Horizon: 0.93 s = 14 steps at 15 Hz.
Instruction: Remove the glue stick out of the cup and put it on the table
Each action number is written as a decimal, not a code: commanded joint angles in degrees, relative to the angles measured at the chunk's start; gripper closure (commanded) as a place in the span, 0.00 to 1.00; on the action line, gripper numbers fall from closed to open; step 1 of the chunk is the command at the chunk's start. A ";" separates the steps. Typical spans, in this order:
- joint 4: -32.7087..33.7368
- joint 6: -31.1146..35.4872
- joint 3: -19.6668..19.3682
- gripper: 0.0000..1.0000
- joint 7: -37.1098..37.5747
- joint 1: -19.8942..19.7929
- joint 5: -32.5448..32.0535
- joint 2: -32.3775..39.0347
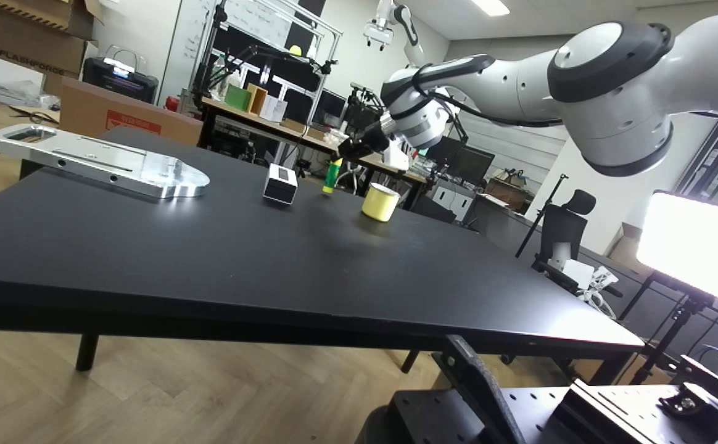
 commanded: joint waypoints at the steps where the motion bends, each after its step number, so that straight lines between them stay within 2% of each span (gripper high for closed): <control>1: 0.06 0.28 -1.41 0.91 0.67 0.31 1.03 0.00; 14: -0.72 1.75 -2.13 0.91 0.96 0.11 1.02 0.00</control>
